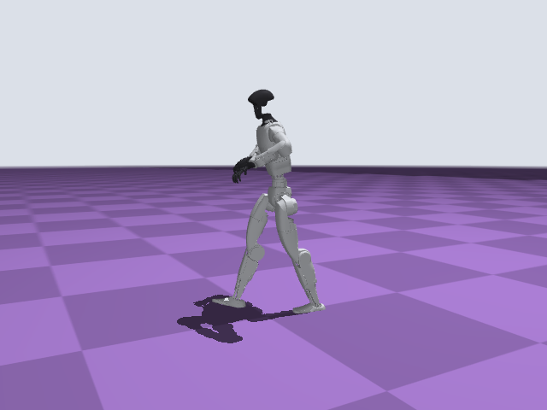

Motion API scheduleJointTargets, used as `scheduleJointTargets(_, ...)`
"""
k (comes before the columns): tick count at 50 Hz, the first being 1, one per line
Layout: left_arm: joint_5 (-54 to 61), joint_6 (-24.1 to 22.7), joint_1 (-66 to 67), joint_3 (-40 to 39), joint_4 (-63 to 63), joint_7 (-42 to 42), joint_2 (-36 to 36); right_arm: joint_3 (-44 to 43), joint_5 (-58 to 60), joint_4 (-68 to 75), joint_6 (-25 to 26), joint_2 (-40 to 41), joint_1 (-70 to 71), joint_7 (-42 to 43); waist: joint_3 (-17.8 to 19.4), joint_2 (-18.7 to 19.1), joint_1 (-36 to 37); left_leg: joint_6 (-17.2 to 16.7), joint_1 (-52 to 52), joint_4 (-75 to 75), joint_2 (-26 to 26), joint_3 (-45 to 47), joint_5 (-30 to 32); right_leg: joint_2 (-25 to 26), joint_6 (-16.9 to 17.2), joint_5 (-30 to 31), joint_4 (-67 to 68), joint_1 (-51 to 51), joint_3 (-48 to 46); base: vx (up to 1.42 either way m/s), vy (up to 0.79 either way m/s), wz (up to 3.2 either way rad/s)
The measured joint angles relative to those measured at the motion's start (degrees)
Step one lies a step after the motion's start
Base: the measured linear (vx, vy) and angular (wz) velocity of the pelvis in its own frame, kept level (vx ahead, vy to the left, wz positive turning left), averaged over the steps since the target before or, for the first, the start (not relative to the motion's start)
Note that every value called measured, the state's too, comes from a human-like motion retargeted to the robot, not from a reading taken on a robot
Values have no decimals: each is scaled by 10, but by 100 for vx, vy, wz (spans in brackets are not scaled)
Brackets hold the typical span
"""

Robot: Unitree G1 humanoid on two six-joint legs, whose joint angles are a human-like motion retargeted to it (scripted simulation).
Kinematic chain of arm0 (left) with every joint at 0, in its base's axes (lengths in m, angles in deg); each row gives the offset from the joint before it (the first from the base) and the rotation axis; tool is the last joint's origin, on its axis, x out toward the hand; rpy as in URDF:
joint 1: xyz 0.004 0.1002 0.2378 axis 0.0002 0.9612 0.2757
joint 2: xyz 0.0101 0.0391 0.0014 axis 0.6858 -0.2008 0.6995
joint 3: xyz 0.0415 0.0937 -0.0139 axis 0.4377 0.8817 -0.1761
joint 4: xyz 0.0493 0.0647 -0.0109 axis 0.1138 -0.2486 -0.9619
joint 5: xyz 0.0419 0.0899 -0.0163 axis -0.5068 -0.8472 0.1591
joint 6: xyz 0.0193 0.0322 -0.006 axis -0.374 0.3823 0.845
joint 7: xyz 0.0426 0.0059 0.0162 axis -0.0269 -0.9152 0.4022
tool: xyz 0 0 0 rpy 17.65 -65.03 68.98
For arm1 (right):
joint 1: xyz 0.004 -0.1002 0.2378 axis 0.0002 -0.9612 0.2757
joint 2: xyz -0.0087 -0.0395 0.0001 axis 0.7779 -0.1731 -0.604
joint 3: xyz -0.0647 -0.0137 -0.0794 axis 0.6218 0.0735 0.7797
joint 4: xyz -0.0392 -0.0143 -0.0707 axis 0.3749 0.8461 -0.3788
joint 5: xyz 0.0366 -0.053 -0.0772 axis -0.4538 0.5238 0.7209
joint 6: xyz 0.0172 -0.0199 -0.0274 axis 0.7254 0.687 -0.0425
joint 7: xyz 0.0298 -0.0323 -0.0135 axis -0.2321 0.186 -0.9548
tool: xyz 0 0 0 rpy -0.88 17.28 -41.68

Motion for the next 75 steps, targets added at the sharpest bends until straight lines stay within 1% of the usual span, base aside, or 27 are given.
scheduleJointTargets(3, 33, 19, -3, -21, 5, -39, -1, -7, -36, 36, 16, 21, 5, -22, 1, 9, 5, 0, 21, 5, 10, -6, -3, 14, 0, -24, 0, 4, 8, 63, -20, 23)
scheduleJointTargets(5, 65, 33, 10, -40, -4, -64, -11, -4, -64, 71, 25, 45, 9, -41, -6, 13, 8, 5, 31, 14, 9, -18, 4, 12, 0, -14, 0, 19, 8, 68, -13, 39)
scheduleJointTargets(8, 153, 69, 55, -81, -45, -117, -49, 10, -108, 145, 44, 93, 30, -84, -19, 17, 22, 11, 41, 42, 5, -33, 47, 2, 0, 2, 0, 49, -4, 69, -16, 27)
scheduleJointTargets(12, 320, 164, 141, -157, -142, -211, -148, 47, -145, 279, 88, 169, 92, -163, -30, 9, 45, 29, 18, 151, -17, -32, 137, -25, 0, 0, 0, 102, 1, 70, -14, 13)
scheduleJointTargets(15, 398, 242, 193, -214, -251, -251, -248, 88, -156, 422, 121, 242, 176, -217, -56, -13, 44, 71, -96, 344, -49, -7, 165, -69, 0, -15, 4, 120, 2, 61, -5, 51)
scheduleJointTargets(18, 427, 282, 206, -249, -396, -221, -358, 98, -145, 602, 154, 328, 268, -236, -85, -29, 49, 132, -222, 485, -69, 39, 146, -110, -4, -44, 22, 114, 0, 53, -2, 48)
scheduleJointTargets(21, 455, 287, 195, -277, -559, -143, -455, 78, -137, 783, 198, 412, 368, -246, -96, -43, 85, 172, -302, 521, -73, 88, 99, -118, -15, -69, 28, 117, 14, 50, -12, -30)
scheduleJointTargets(24, 495, 282, 177, -300, -721, -56, -525, 49, -159, 904, 239, 466, 460, -248, -100, -60, 130, 180, -353, 459, -83, 126, 95, -123, -18, -89, 26, 123, 34, 49, -10, -61)
scheduleJointTargets(27, 523, 296, 165, -311, -854, -15, -559, 31, -209, 934, 253, 489, 532, -234, -94, -70, 175, 164, -371, 323, -80, 160, 124, -117, -19, -107, 26, 133, 54, 51, -6, -73)
scheduleJointTargets(30, 491, 331, 179, -301, -931, -48, -567, 22, -254, 885, 231, 493, 575, -215, -79, -53, 212, 131, -352, 150, -51, 197, 169, -85, -27, -128, 32, 161, 69, 57, -2, -79)
scheduleJointTargets(34, 327, 340, 240, -266, -936, -142, -568, 11, -256, 757, 181, 473, 588, -190, -45, 2, 239, 59, -310, -36, -3, 231, 230, -27, -55, -161, 41, 240, 78, 64, 4, -58)
scheduleJointTargets(35, 283, 334, 260, -261, -927, -159, -569, 7, -249, 726, 171, 469, 588, -184, -39, 14, 240, 39, -305, -66, 6, 235, 234, -16, -62, -169, 42, 261, 80, 67, 8, -25)
scheduleJointTargets(38, 219, 314, 305, -254, -897, -176, -573, 2, -235, 664, 155, 462, 585, -166, -33, 20, 238, 4, -327, -67, 19, 236, 182, -14, -74, -184, 47, 300, 84, 67, 10, -17)
scheduleJointTargets(40, 216, 309, 320, -254, -883, -179, -577, 3, -235, 641, 153, 462, 581, -156, -36, 17, 239, -1, -328, -67, 24, 234, 164, -16, -79, -188, 56, 315, 92, 68, 14, -28)
scheduleJointTargets(45, 255, 317, 297, -253, -899, -187, -587, 18, -238, 653, 160, 471, 533, -167, -59, 22, 240, 2, -282, -67, 36, 238, 203, -9, -95, -160, 120, 332, 115, 73, 20, -24)
scheduleJointTargets(48, 246, 321, 246, -246, -941, -187, -591, 25, -231, 691, 165, 478, 474, -188, -77, 34, 227, 12, -241, -67, 43, 221, 204, 2, -100, -84, 222, 315, 112, 76, 27, 23)
scheduleJointTargets(51, 228, 324, 167, -235, -987, -163, -589, 26, -240, 746, 173, 487, 413, -202, -98, 41, 207, 30, -214, -61, 44, 190, 180, 7, -95, 2, 395, 238, 95, 69, 26, 51)
scheduleJointTargets(53, 226, 328, 102, -233, -1007, -131, -585, 23, -250, 787, 183, 493, 378, -206, -107, 42, 189, 40, -203, -51, 41, 169, 160, 2, -100, 27, 507, 172, 81, 62, 22, 66)
scheduleJointTargets(55, 236, 332, 35, -235, -1013, -94, -579, 16, -258, 825, 193, 497, 347, -209, -112, 44, 167, 45, -193, -39, 35, 149, 143, -4, -117, 12, 591, 111, 69, 59, 19, 74)
scheduleJointTargets(58, 272, 329, -59, -236, -997, -54, -570, 6, -264, 871, 204, 497, 305, -213, -112, 51, 127, 42, -177, -24, 28, 118, 122, -9, -136, -44, 630, 43, 53, 56, 15, 89)
scheduleJointTargets(62, 334, 305, -167, -221, -945, -45, -555, 8, -277, 904, 207, 492, 254, -223, -108, 61, 65, 35, -148, -16, 19, 75, 100, -15, -134, -90, 550, -7, 26, 55, 9, 100)
scheduleJointTargets(65, 367, 287, -231, -199, -896, -60, -537, 15, -293, 906, 205, 490, 223, -232, -103, 60, 19, 39, -125, -15, 6, 45, 85, -22, -119, -91, 406, -15, 2, 54, 2, 98)
scheduleJointTargets(68, 379, 270, -282, -181, -848, -67, -516, 20, -314, 897, 206, 489, 203, -244, -93, 40, -24, 53, -97, -11, -29, 14, 67, -40, -89, -25, 200, 7, -4, 57, -4, 94)
scheduleJointTargets(70, 378, 257, -310, -175, -821, -61, -503, 14, -319, 891, 210, 491, 197, -252, -77, 22, -48, 58, -66, -7, -53, -6, 50, -56, -55, 26, 75, 29, -7, 62, -9, 78)
scheduleJointTargets(71, 375, 252, -320, -174, -809, -58, -498, 8, -316, 889, 212, 495, 196, -257, -67, 16, -54, 56, -47, -7, -57, -11, 41, -58, -33, 34, 34, 35, -13, 64, -13, 46)
scheduleJointTargets(73, 369, 246, -334, -174, -790, -58, -490, -6, -306, 886, 214, 505, 196, -270, -50, 11, -55, 44, -14, -6, -48, -10, 23, -44, -4, 13, 2, 28, -28, 64, -27, -2)
scheduleJointTargets(75, 368, 244, -334, -177, -777, -61, -488, -14, -294, 884, 213, 515, 197, -282, -46, 15, -46, 28, 7, -4, -27, 2, 11, -14, 0, -25, 0, 10, -37, 63, -37, -37)
